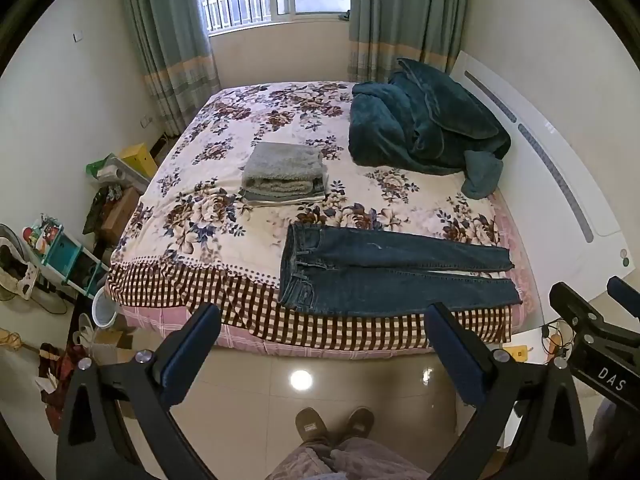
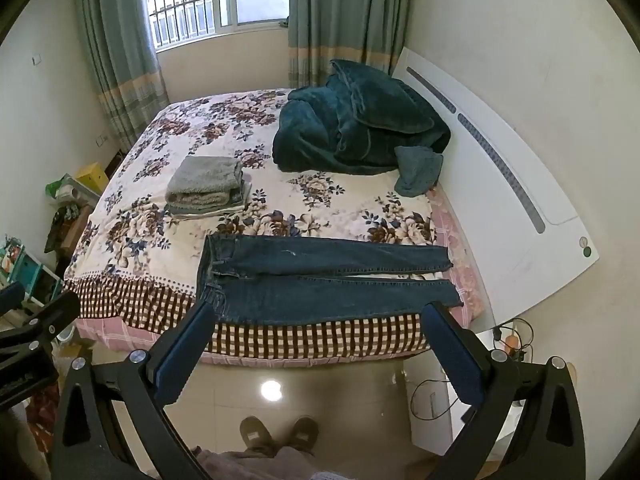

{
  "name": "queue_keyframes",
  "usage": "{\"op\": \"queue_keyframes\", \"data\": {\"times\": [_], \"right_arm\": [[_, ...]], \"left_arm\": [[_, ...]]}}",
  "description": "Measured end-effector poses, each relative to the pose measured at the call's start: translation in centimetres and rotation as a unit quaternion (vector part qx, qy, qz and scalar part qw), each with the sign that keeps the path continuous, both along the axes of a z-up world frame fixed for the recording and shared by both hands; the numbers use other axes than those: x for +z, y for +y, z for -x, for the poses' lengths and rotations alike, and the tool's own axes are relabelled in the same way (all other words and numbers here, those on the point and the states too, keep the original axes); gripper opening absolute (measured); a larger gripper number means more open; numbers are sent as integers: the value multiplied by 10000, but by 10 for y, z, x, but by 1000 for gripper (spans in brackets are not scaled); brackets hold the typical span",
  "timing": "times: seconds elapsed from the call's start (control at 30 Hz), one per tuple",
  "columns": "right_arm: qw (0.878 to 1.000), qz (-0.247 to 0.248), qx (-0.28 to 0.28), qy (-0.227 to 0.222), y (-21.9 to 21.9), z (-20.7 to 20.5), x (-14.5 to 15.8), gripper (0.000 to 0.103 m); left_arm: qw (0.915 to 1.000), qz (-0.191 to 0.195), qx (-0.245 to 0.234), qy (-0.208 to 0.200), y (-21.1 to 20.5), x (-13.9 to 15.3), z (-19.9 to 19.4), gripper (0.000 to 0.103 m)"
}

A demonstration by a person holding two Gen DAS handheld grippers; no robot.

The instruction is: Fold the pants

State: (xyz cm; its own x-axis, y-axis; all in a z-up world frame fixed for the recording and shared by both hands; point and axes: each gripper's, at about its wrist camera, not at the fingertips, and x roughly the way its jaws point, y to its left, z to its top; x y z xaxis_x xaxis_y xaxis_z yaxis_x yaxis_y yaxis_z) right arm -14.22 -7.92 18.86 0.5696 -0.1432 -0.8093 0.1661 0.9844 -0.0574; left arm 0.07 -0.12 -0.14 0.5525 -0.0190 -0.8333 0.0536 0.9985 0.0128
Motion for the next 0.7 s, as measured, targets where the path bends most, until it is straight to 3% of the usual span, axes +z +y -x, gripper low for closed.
{"op": "queue_keyframes", "data": {"times": [0.6, 0.7], "right_arm": [[10000, 30, 4, -31, -7, -8, 6, 103], [10000, 50, 45, -33, 8, -8, 17, 103]], "left_arm": [[10000, 53, 37, -7, 1, 0, -1, 103], [9999, 71, 72, 2, 0, -1, -2, 103]]}}
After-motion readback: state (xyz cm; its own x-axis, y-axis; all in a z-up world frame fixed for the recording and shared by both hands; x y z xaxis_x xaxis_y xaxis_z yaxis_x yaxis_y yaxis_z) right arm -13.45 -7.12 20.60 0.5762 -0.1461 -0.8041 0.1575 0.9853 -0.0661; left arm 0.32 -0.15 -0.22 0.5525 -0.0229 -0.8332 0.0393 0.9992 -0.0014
